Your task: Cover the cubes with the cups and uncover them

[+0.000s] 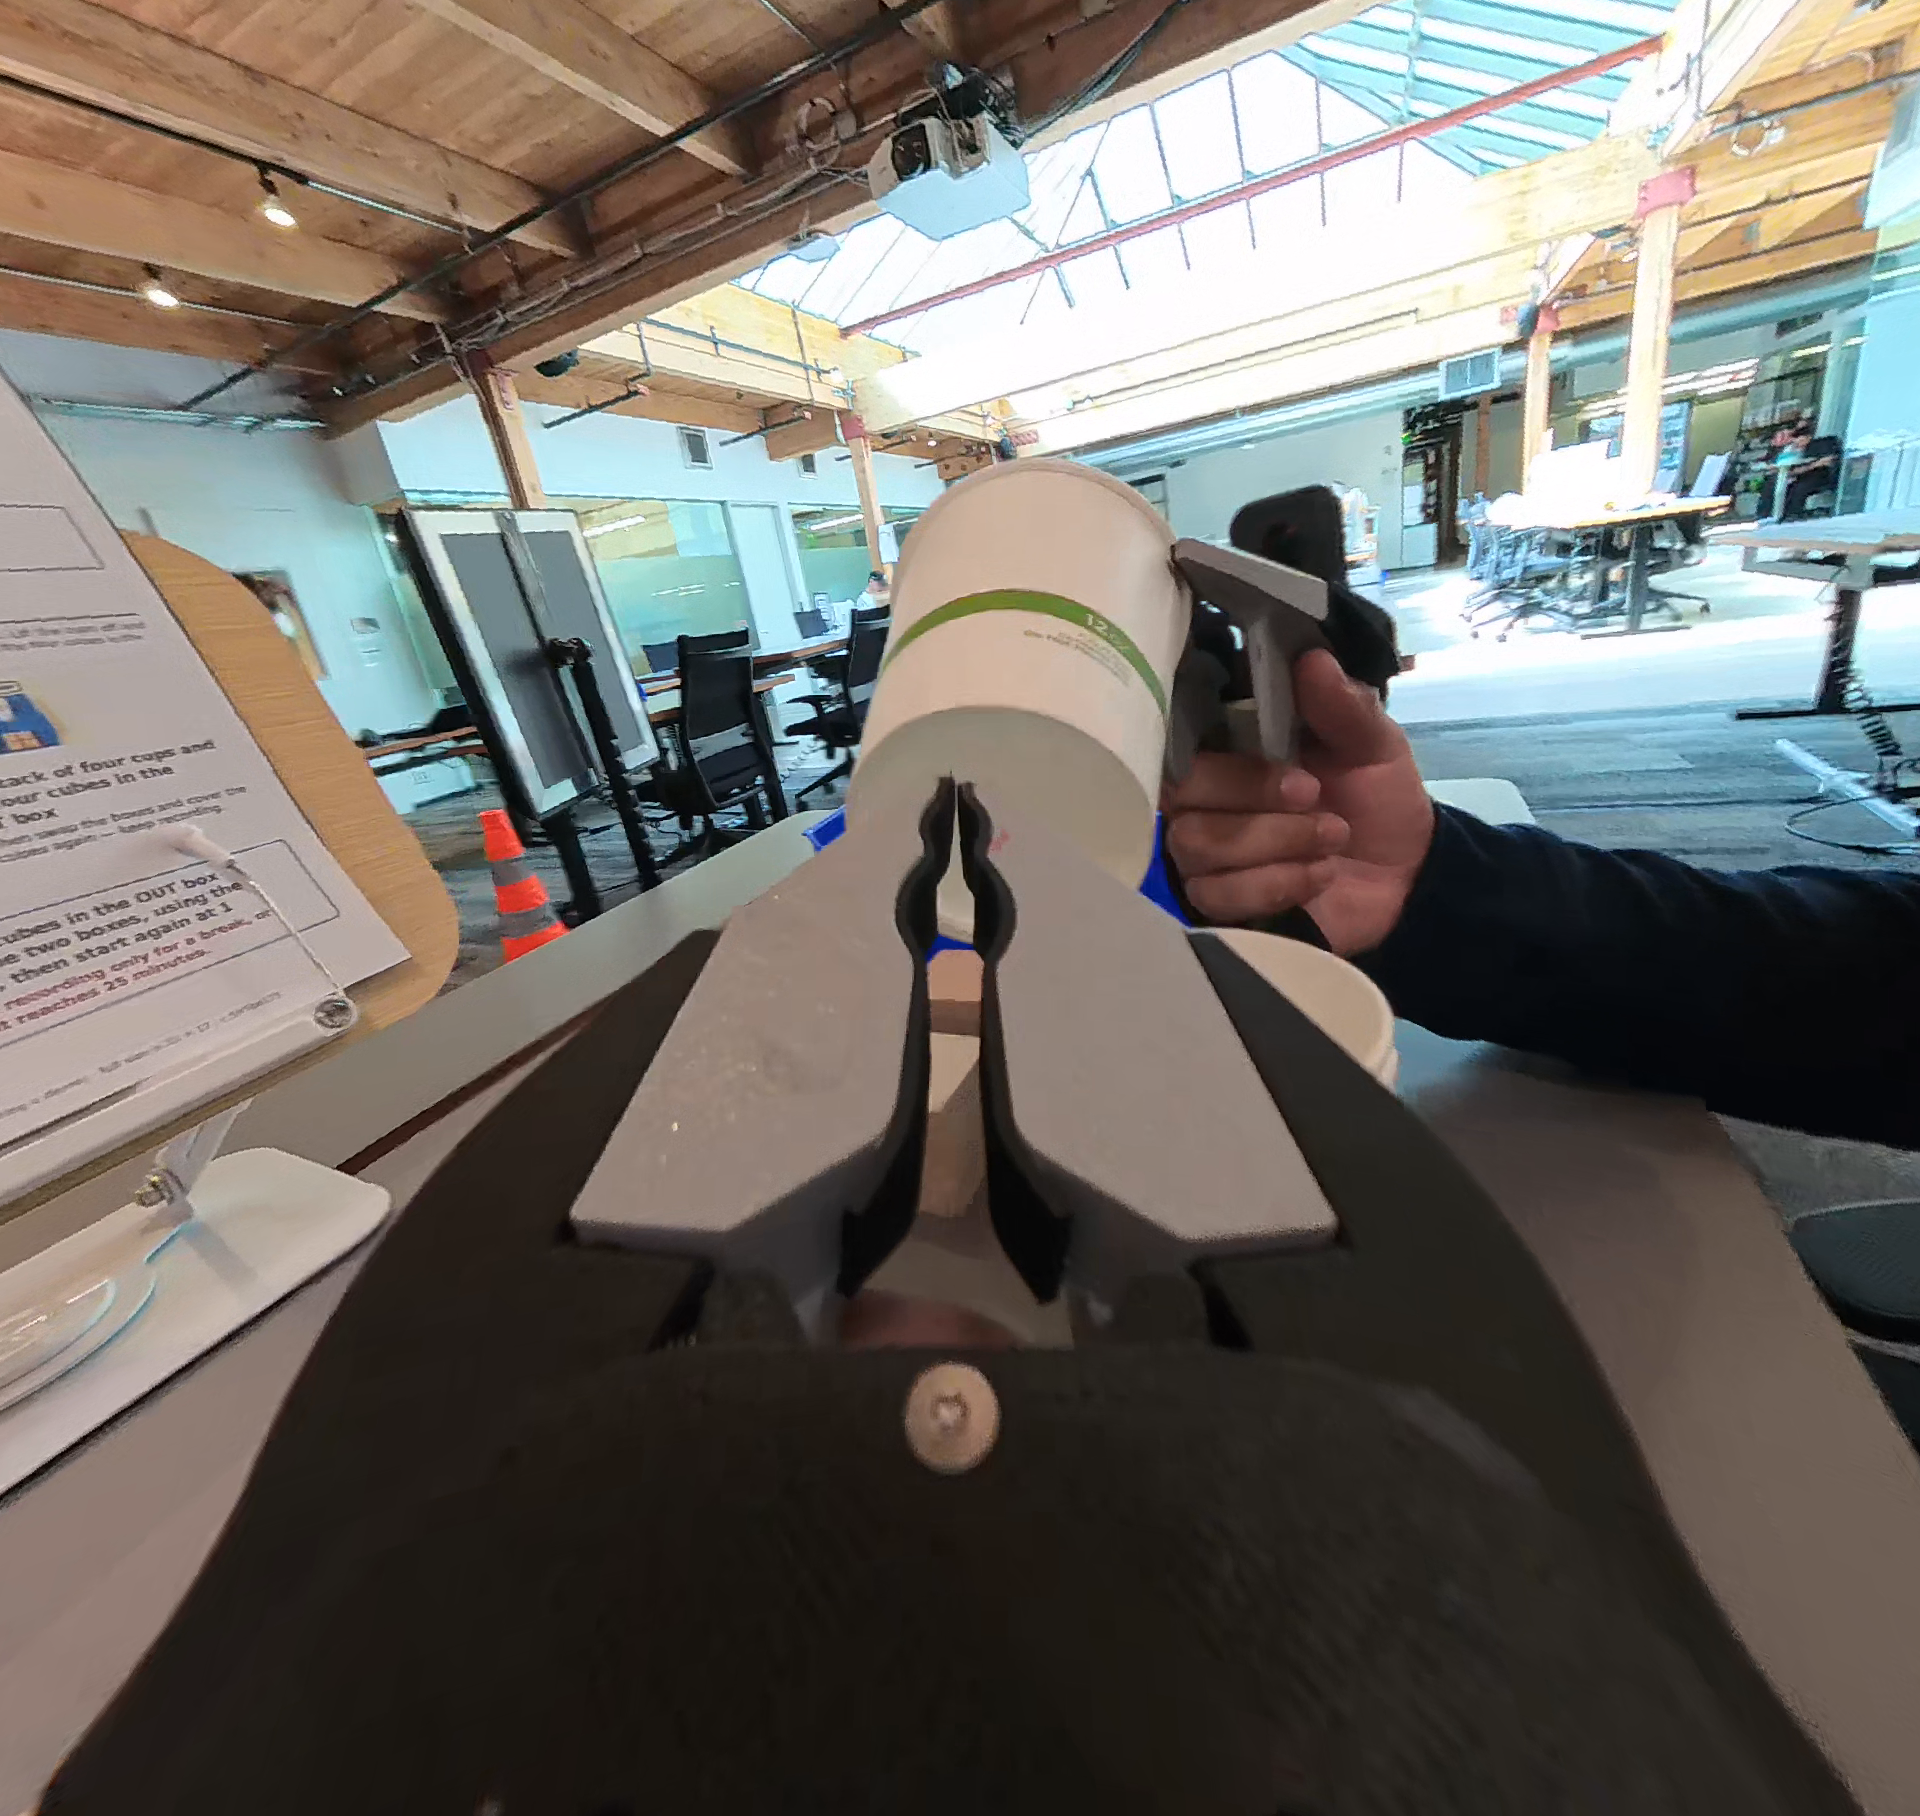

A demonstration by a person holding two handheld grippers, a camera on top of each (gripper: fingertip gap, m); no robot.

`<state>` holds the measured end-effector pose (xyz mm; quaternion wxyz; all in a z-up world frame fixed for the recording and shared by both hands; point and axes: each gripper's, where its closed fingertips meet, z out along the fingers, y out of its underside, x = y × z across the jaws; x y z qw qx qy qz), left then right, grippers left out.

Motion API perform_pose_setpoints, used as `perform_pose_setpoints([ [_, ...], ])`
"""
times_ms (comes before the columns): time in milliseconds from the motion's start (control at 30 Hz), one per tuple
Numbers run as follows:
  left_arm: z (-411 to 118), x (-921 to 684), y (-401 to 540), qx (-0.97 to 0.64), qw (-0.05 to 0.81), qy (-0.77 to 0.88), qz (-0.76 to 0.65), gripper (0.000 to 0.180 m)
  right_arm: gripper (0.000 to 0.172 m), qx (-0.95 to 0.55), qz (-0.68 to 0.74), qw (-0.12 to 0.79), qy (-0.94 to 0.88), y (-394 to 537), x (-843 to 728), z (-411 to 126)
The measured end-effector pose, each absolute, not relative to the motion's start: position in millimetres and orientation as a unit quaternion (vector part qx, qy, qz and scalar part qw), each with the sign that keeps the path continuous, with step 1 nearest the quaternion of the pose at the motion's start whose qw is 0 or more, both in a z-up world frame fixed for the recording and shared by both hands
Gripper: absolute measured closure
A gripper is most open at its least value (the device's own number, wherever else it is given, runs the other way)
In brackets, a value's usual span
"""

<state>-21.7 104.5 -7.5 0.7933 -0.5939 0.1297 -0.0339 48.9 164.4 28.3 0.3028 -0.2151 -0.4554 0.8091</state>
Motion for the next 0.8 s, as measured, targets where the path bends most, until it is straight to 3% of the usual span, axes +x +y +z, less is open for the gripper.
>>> perform_pose_setpoints([
  [100,-1,-31,103,-0.582,0.805,0.117,0.014,0.18,0.172,-0.216,0.793,0.31,-0.478,159,46,23],
  [800,0,-22,102,-0.574,0.809,0.127,-0.013,0.18,0.172,-0.18,0.739,0.357,-0.542,149,58,19],
])
